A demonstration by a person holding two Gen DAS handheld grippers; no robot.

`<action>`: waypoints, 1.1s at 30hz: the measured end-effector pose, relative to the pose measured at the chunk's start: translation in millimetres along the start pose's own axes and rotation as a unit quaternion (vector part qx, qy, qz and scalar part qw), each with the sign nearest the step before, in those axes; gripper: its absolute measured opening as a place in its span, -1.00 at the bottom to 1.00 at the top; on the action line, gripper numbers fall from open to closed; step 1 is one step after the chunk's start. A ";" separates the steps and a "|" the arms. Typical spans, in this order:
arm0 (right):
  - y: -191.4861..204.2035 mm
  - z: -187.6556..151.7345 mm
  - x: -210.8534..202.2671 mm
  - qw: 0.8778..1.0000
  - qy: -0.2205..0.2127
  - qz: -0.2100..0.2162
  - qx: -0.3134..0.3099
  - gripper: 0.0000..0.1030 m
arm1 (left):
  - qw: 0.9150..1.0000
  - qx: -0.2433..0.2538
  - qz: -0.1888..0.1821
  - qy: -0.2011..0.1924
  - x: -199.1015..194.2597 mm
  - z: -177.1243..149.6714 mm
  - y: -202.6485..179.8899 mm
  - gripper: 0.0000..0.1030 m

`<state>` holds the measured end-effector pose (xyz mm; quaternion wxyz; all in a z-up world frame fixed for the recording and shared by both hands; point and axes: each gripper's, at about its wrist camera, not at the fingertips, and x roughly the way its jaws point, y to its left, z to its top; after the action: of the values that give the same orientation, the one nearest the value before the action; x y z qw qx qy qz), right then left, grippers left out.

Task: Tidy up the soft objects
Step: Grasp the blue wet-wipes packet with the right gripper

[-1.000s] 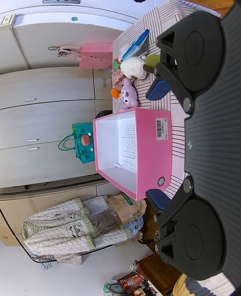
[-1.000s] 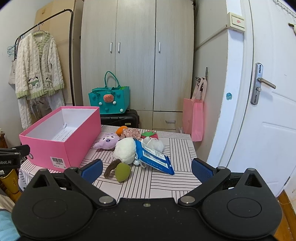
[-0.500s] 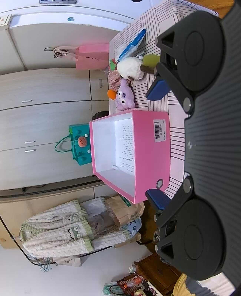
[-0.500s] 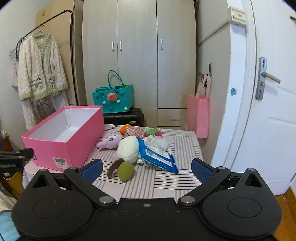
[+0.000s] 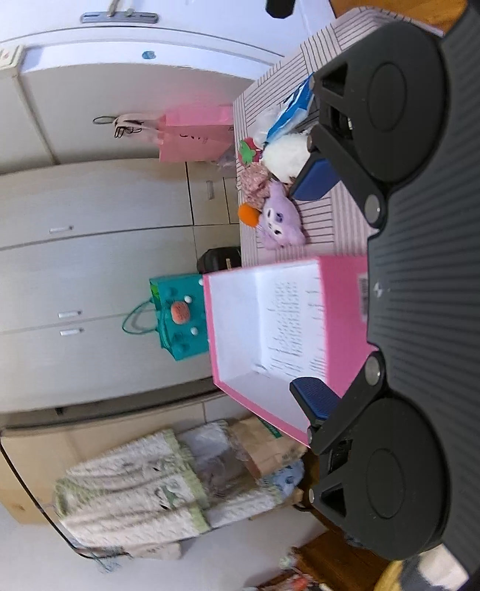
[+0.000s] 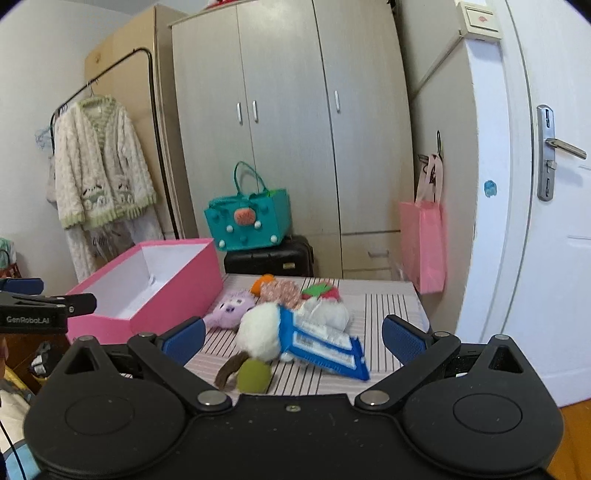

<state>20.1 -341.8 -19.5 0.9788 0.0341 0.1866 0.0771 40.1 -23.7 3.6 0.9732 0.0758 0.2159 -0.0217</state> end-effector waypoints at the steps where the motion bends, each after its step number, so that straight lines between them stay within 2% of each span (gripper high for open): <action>1: -5.7 -1.8 3.9 1.000 -0.012 0.001 0.001 1.00 | 1.000 0.008 -0.002 -0.001 6.0 3.0 -5.4 1.00; 3: -16.7 -6.0 13.9 1.000 -0.031 -0.002 -0.002 1.00 | 0.999 0.028 -0.017 -0.003 18.2 6.2 -18.4 1.00; 5: -24.5 -10.0 25.3 0.999 -0.030 -0.012 -0.008 1.00 | 0.998 0.040 -0.039 -0.006 30.0 7.5 -30.7 1.00; 9: -43.3 -18.1 54.8 1.000 0.008 -0.018 -0.012 1.00 | 0.995 0.023 -0.100 0.004 56.2 8.6 -45.5 0.98; 12: -59.8 -25.7 74.2 0.999 0.033 0.010 0.008 0.98 | 0.990 0.023 -0.138 0.020 76.1 7.8 -56.3 0.97; 18: -67.5 -45.9 110.1 0.997 0.071 0.025 -0.032 0.91 | 0.985 0.032 -0.167 0.024 100.9 7.7 -84.2 0.96; 23: -76.6 -58.3 135.3 0.994 0.099 0.039 -0.027 0.71 | 0.978 0.029 -0.204 0.019 119.2 6.1 -99.3 0.92; 24: -78.9 -59.9 139.8 0.994 0.101 0.042 -0.025 0.63 | 0.977 0.035 -0.211 0.014 120.8 4.9 -103.9 0.87; 26: -83.0 -61.1 143.8 0.993 0.103 0.046 -0.019 0.42 | 0.975 0.055 -0.214 -0.008 120.5 0.0 -114.3 0.60; 28: -85.1 -61.1 148.4 0.992 0.105 0.064 -0.013 0.26 | 0.972 0.066 -0.224 -0.019 120.6 -2.4 -121.5 0.54; 30: -85.4 -61.6 150.5 0.992 0.105 0.075 -0.014 0.25 | 0.968 0.058 -0.244 -0.007 126.1 -1.6 -126.1 0.45; 31: -83.7 -60.9 151.9 0.991 0.105 0.076 -0.019 0.25 | 0.967 0.054 -0.249 -0.003 128.5 -1.1 -127.4 0.34; 33: -82.7 -61.7 155.1 0.991 0.108 0.074 -0.027 0.26 | 0.968 0.051 -0.247 0.006 135.0 -0.3 -132.4 0.20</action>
<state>151.1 -395.6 -140.4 0.9452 0.0128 0.2856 0.1576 152.3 -155.6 -72.1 0.9312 0.0700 0.2324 -0.2719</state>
